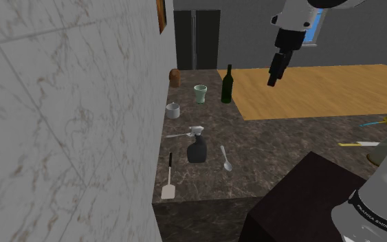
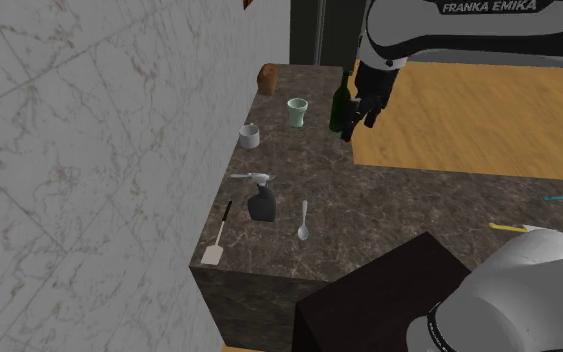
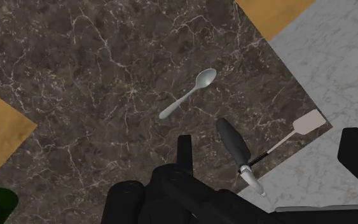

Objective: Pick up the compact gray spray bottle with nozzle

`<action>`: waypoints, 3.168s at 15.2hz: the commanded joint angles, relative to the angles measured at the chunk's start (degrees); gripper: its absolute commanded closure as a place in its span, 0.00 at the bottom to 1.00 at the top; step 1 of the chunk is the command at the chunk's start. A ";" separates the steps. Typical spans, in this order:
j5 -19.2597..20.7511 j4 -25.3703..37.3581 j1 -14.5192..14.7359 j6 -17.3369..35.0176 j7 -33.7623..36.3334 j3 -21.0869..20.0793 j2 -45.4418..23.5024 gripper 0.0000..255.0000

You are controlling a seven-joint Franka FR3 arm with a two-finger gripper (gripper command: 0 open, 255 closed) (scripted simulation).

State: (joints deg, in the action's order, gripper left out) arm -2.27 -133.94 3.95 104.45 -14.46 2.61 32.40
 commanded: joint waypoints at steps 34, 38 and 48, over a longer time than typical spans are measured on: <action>-3.13 23.68 7.77 32.02 -19.58 -4.45 -57.96 0.00; -3.14 23.68 7.77 32.08 -19.59 -4.45 -58.02 1.00; -3.04 23.95 7.77 30.23 -19.41 -4.41 -56.43 1.00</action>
State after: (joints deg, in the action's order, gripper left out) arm -5.35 -110.16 11.67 135.30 -34.00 -1.80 -24.49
